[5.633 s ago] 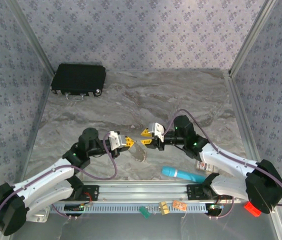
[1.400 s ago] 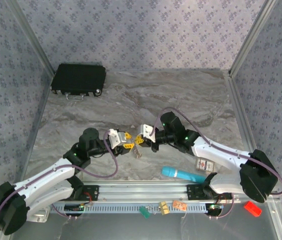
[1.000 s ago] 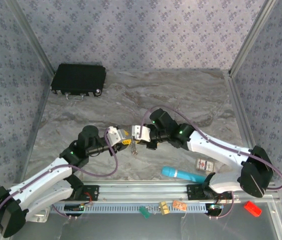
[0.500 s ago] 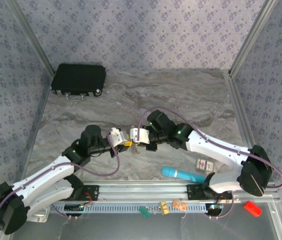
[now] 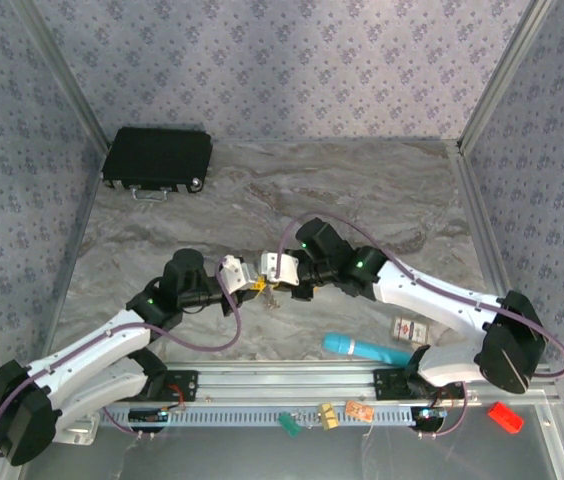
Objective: Put the keys on the keyring
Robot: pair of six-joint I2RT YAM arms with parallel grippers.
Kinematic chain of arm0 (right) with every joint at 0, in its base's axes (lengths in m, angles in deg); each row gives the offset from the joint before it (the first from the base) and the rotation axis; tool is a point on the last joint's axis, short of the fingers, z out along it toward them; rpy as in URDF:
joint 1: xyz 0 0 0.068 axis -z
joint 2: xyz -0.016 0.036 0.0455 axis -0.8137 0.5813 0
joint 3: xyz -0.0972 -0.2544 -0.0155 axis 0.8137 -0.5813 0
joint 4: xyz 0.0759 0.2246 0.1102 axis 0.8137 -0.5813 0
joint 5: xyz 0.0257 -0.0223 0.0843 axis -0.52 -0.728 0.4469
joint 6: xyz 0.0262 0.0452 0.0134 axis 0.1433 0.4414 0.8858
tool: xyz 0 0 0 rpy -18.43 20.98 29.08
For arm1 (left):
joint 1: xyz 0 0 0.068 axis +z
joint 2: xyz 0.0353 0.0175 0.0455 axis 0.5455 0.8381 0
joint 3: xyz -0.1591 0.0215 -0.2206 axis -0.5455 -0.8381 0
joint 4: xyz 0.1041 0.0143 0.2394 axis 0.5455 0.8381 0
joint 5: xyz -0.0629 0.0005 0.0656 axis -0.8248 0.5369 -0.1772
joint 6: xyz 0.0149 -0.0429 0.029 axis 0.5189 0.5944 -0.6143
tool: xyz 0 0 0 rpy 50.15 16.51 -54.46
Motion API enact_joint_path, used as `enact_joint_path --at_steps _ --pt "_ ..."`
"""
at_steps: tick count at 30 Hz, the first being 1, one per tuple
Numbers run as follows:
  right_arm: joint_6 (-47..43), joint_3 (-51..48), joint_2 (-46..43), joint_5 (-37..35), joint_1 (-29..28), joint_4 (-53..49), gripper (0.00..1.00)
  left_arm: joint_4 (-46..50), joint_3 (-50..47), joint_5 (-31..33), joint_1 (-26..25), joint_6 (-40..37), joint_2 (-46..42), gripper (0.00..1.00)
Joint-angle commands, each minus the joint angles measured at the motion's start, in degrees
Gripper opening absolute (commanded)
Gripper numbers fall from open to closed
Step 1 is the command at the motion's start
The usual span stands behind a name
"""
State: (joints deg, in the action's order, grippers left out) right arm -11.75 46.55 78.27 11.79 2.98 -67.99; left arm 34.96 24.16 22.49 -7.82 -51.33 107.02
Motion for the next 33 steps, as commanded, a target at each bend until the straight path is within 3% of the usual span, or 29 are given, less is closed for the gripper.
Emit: enact_joint_path --at_steps 1,3,8,27,33 --pt "4.8 -4.8 -4.9 6.9 3.4 10.1 0.24 -4.7 -0.9 -1.9 0.0 1.2 -1.0 0.00" --pt "8.7 -9.1 -7.3 11.4 6.8 17.1 0.33 -7.5 -2.2 -2.2 0.0 3.1 -1.1 0.00" --pt "12.8 -13.4 -7.1 18.3 10.2 24.1 0.33 -12.7 -4.6 -2.6 0.0 6.4 -1.7 0.00" --pt "12.0 -12.2 -1.2 20.4 7.9 24.8 0.30 -14.2 -6.0 -2.8 0.0 7.4 -3.0 0.00" --pt "11.9 -11.4 0.0 20.2 7.5 25.1 0.24 -14.4 -6.0 -3.3 0.0 7.5 -2.9 0.00"
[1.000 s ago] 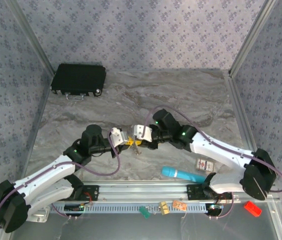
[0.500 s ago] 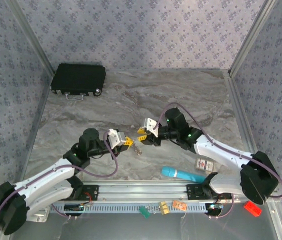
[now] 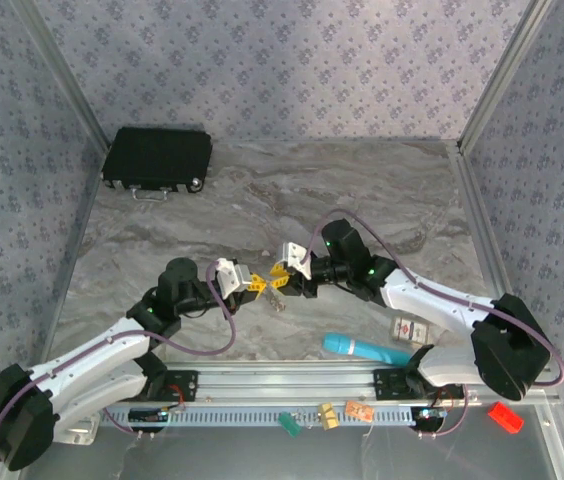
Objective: Put the keys on the keyring
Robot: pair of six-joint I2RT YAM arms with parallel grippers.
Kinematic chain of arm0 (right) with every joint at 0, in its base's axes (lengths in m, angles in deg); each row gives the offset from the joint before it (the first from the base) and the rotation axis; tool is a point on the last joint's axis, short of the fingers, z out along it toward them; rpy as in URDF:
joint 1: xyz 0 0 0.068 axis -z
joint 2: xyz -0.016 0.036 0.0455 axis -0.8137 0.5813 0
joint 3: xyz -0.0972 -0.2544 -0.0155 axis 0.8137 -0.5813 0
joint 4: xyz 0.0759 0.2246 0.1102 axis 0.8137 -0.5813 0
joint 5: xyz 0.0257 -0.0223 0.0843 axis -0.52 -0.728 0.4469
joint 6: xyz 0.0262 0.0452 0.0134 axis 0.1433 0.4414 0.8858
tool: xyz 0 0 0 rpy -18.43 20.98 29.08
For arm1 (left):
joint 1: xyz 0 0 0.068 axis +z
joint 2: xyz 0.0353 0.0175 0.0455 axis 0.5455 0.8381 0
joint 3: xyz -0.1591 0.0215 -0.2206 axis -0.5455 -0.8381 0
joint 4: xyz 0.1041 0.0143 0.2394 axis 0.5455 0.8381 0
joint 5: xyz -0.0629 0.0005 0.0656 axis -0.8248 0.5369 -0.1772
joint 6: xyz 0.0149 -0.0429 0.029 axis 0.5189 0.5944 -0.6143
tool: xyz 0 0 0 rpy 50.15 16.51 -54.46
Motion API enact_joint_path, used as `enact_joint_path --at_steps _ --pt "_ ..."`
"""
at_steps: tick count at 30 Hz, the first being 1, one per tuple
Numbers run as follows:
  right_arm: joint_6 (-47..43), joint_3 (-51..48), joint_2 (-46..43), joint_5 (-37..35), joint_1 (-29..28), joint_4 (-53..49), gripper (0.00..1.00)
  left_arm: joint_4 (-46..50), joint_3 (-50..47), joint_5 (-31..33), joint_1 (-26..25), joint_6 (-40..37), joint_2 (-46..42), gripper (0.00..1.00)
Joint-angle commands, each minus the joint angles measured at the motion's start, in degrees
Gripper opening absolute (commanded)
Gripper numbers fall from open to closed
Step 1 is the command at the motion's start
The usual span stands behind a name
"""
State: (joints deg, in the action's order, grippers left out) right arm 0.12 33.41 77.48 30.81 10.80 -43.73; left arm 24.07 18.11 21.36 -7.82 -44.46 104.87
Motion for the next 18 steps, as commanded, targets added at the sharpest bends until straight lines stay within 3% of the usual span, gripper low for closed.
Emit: enact_joint_path --at_steps 1,7,9,11,12,14,18 --pt "0.0 1.8 0.8 1.4 -0.4 1.1 0.23 -3.5 0.0 -2.2 0.0 0.6 -0.8 0.00" --pt "0.5 2.3 1.2 2.6 -0.5 2.1 0.08 -3.7 0.0 -2.1 0.0 0.7 -0.6 0.00" --pt "0.5 2.3 1.0 3.0 -0.4 2.1 0.00 -3.6 0.1 -1.6 0.0 0.7 -0.6 0.10" --pt "-0.8 3.0 0.5 2.7 -0.4 -0.8 0.00 -2.6 0.4 0.1 0.0 0.4 -0.8 0.28" --pt "-2.0 3.8 0.3 2.0 -0.3 -3.4 0.00 -1.9 0.5 0.9 0.0 0.2 -1.1 0.31" --pt "-5.5 5.7 -0.4 -0.5 -0.5 -10.8 0.00 1.2 1.7 1.9 0.0 -0.5 -1.4 0.37" --pt "-10.6 10.0 -0.6 -9.7 -1.9 -23.3 0.00 9.3 5.5 2.9 0.0 -3.0 -1.2 0.37"
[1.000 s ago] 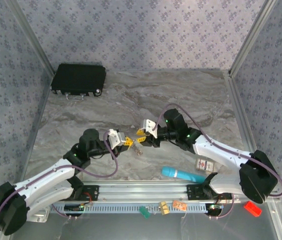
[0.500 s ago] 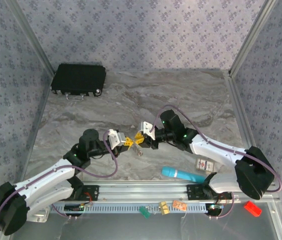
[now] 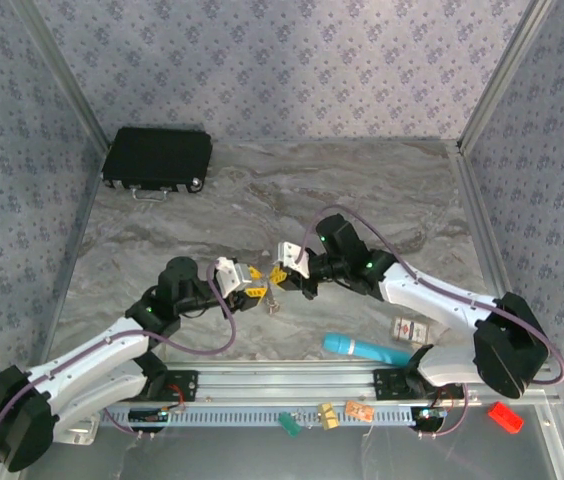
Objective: Put the keys on the keyring
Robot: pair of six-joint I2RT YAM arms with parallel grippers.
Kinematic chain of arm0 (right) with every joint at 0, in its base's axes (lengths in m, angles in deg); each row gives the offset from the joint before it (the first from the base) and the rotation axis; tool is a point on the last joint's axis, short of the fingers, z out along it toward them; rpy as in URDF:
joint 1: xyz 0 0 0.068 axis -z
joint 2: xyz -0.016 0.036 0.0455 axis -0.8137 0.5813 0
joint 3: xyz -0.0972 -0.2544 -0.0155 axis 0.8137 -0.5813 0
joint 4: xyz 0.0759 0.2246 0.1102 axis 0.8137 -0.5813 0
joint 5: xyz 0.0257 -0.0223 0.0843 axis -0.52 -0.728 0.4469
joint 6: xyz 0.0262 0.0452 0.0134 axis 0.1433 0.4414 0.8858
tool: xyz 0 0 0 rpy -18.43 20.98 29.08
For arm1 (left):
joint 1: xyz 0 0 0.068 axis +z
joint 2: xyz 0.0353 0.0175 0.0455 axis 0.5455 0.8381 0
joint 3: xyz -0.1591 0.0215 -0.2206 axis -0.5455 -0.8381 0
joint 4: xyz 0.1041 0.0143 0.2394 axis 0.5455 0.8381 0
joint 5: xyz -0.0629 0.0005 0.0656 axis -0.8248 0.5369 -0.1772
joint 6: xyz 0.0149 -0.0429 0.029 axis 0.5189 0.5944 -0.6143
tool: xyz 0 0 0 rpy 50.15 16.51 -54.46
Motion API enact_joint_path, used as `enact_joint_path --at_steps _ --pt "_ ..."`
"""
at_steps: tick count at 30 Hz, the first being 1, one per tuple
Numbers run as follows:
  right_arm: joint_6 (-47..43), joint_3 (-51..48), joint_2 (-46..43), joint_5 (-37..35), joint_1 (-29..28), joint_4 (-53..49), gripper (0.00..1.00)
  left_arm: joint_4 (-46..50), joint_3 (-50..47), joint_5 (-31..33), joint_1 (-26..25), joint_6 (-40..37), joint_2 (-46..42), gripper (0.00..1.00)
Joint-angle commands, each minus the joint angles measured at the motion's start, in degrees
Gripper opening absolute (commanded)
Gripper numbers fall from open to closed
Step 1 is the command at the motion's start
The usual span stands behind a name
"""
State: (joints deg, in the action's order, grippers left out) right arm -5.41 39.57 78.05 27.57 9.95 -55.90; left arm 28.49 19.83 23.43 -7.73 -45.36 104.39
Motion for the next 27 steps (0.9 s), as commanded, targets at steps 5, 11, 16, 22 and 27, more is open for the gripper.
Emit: enact_joint_path --at_steps 5,11,16,22,27 --pt "-8.6 8.5 -0.3 -17.2 -4.4 -20.8 0.00 10.1 6.6 2.0 -0.1 -4.6 -0.5 0.31" --pt "-8.7 10.7 -0.5 -18.6 -6.2 -21.9 0.00 9.8 7.4 0.8 -0.1 -6.3 1.0 0.27" --pt "-8.7 11.7 -0.3 -16.9 -7.1 -20.7 0.00 7.4 7.2 -1.6 -0.1 -6.7 2.4 0.25" --pt "-9.1 12.8 0.8 -16.8 -7.6 -21.3 0.00 4.3 6.7 -4.0 -0.1 -6.1 3.7 0.24" --pt "-9.4 13.7 1.2 -16.8 -8.0 -21.5 0.00 4.2 6.7 -4.9 -0.1 -6.0 4.4 0.19"
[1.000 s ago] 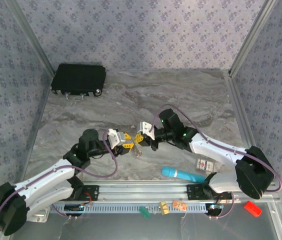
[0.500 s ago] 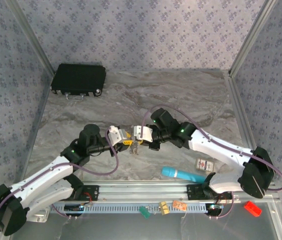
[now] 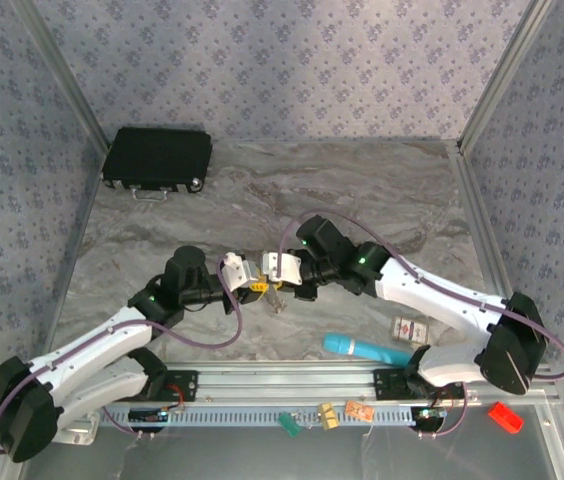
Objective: Put the keys on the keyring
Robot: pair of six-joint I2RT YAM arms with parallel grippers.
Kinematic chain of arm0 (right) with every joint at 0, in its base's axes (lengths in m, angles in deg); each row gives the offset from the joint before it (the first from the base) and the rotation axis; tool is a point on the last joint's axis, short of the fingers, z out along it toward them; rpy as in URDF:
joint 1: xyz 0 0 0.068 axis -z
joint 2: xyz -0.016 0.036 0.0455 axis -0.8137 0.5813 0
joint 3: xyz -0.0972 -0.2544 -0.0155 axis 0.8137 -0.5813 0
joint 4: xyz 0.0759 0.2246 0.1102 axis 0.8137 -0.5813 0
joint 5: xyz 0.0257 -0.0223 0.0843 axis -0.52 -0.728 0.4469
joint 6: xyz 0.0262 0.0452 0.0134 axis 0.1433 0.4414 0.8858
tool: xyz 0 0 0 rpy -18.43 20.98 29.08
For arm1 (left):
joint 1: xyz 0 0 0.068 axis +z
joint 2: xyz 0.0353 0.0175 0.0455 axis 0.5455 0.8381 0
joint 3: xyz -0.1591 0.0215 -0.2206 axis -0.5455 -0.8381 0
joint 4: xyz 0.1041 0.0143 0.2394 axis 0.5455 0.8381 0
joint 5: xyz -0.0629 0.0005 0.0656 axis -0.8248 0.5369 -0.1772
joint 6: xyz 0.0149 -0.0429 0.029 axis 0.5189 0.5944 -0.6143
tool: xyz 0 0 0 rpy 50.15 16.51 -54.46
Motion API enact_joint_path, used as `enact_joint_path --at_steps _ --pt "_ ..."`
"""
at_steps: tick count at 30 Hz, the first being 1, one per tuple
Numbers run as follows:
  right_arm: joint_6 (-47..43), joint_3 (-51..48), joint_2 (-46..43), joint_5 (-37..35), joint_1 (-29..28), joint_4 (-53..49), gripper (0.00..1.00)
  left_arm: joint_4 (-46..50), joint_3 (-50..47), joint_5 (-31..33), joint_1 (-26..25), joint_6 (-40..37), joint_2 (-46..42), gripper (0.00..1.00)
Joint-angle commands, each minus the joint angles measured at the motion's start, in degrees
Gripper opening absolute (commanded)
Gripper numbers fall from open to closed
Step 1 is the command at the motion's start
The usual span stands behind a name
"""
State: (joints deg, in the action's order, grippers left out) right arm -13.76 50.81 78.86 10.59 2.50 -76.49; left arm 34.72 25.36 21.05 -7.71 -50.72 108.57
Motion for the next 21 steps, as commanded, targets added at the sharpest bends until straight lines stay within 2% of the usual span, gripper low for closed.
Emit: enact_joint_path --at_steps 1,7,8,11,14,16,21 --pt "-1.1 2.6 0.5 0.3 -0.7 -1.0 0.00 -2.0 1.1 -2.6 -0.1 -0.7 0.4 0.18" --pt "-0.6 2.0 -0.3 2.0 -0.6 0.6 0.00 -2.3 0.9 -2.9 -0.1 -0.8 0.2 0.01" --pt "0.1 0.8 -1.2 2.3 -0.1 2.4 0.01 -2.4 0.8 -3.0 -0.1 -0.8 0.1 0.00" --pt "3.5 -4.8 -5.1 7.2 3.5 10.5 0.27 -4.7 -0.4 -3.0 -0.2 0.4 -0.3 0.00" --pt "9.8 -11.8 -8.4 15.6 9.2 21.6 0.30 -11.5 -3.0 -3.5 -0.1 4.0 -0.3 0.00" --pt "12.9 -15.2 -9.0 18.4 11.3 27.4 0.31 -14.5 -4.1 -3.7 -0.1 5.9 -0.1 0.00" --pt "13.4 -17.0 -6.7 20.8 11.6 30.4 0.31 -18.4 -6.3 -3.7 -0.1 7.6 -1.0 0.00"
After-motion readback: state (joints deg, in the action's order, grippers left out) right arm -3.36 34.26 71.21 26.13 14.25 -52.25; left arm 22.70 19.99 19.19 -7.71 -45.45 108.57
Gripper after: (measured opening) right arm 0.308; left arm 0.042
